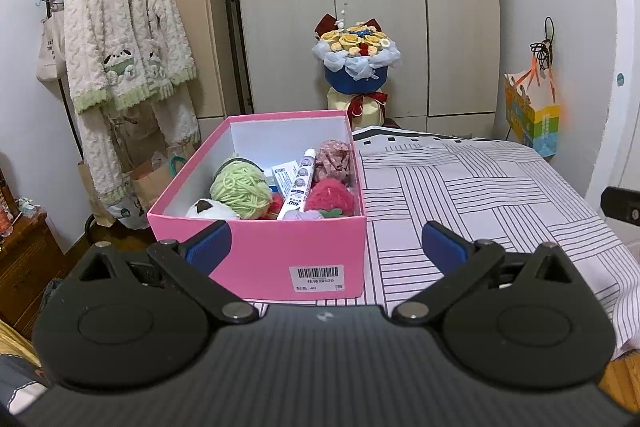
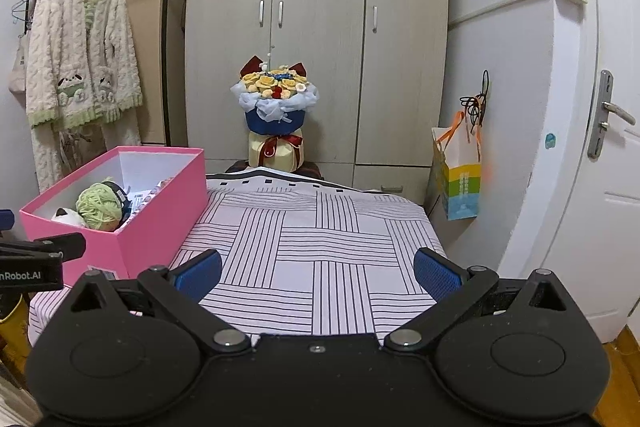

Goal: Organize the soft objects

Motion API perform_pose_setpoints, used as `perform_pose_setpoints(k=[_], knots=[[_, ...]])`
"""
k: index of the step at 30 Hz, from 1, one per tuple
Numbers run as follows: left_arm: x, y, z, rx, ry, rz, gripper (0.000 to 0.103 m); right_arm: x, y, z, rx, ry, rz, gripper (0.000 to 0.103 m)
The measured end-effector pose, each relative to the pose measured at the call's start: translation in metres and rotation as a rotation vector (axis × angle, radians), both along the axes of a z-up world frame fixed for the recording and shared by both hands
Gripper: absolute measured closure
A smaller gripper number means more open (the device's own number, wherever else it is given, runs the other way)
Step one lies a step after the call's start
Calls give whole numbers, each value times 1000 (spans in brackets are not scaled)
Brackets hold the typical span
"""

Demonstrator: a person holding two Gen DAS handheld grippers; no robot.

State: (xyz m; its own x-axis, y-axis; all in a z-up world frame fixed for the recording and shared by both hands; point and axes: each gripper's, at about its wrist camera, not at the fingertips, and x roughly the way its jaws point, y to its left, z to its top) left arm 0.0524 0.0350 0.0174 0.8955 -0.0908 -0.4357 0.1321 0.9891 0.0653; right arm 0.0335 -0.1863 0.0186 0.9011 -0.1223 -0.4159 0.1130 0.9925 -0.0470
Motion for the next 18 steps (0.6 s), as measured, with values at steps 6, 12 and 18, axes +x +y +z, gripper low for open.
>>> perform_pose_setpoints(k=[6, 12, 18], knots=[[-1, 2, -1, 2, -4, -4, 0, 1, -1, -1, 4, -12, 4, 0], [-3, 1, 1, -3, -17, 6, 0, 1, -1, -1, -9, -29, -11, 0], [-4, -1, 1, 1, -17, 9, 0, 2, -3, -3, -6, -25, -23, 0]])
